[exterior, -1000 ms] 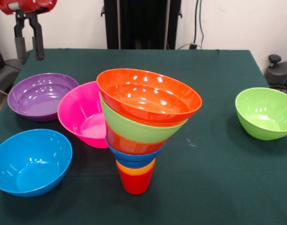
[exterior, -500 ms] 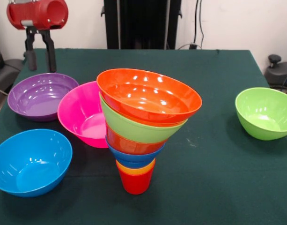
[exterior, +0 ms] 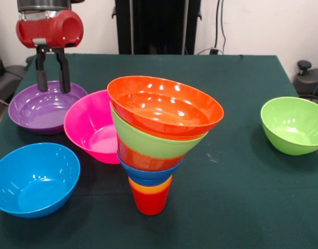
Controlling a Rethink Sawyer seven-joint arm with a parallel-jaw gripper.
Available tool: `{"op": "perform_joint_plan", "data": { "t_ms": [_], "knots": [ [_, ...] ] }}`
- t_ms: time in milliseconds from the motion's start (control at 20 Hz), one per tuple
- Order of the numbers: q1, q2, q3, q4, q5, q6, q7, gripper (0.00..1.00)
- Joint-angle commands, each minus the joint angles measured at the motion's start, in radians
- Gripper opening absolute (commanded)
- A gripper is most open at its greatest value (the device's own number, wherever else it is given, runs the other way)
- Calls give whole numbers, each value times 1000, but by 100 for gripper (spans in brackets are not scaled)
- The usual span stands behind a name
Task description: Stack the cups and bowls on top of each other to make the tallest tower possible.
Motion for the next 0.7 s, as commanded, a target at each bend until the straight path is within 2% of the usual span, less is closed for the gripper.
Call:
{"op": "perform_joint_plan", "data": {
  "t_ms": [50, 700],
  "knots": [
    [39, 81, -33, 61, -125, -82, -81, 100],
    [65, 114, -91, 65, -182, -128, -43, 100]
  ]
}}
